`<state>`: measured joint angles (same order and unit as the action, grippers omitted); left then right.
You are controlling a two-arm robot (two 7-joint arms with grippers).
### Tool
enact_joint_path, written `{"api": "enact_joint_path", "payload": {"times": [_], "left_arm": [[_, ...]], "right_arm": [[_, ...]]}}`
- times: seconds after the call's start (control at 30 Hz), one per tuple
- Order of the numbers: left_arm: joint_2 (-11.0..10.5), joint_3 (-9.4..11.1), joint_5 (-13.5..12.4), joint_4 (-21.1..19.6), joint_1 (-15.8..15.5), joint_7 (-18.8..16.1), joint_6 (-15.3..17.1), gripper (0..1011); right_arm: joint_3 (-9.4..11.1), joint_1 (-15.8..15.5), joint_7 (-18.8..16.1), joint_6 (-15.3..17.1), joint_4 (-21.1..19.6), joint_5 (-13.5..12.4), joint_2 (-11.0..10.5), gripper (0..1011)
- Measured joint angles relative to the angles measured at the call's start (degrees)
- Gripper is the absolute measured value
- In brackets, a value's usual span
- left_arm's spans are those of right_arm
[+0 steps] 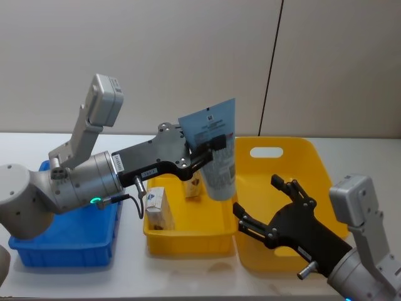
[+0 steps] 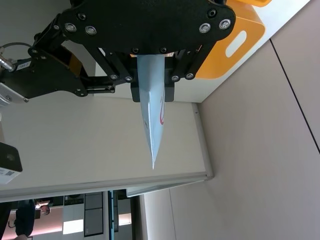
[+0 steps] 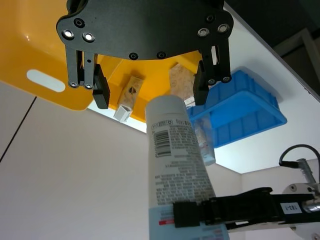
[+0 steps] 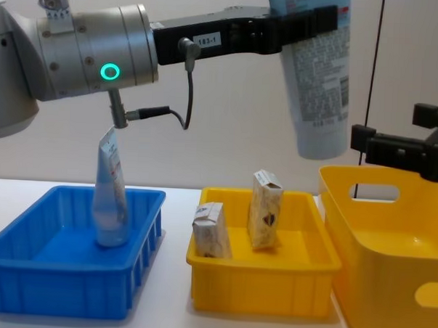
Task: Bimanual collaborative sorting of washing and personal care products
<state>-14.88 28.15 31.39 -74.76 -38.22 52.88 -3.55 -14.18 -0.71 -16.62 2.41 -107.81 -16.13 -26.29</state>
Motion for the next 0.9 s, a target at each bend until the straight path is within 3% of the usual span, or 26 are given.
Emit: {"api": "enact_joint_path", "payload": {"times": [0.57, 0.9], "left_arm": [[0.0, 0.1, 0.0, 0.1, -0.1, 0.1, 0.0, 218], [0.0, 0.1, 0.0, 0.1, -0.1, 0.2, 0.0, 218]], "right_arm": [[-0.1, 2.6, -1.8, 0.2, 0.4, 2.1, -0.3, 1002], [-1.6, 6.5, -4.7, -0.4, 4.0, 2.1, -0.1, 1002]]}}
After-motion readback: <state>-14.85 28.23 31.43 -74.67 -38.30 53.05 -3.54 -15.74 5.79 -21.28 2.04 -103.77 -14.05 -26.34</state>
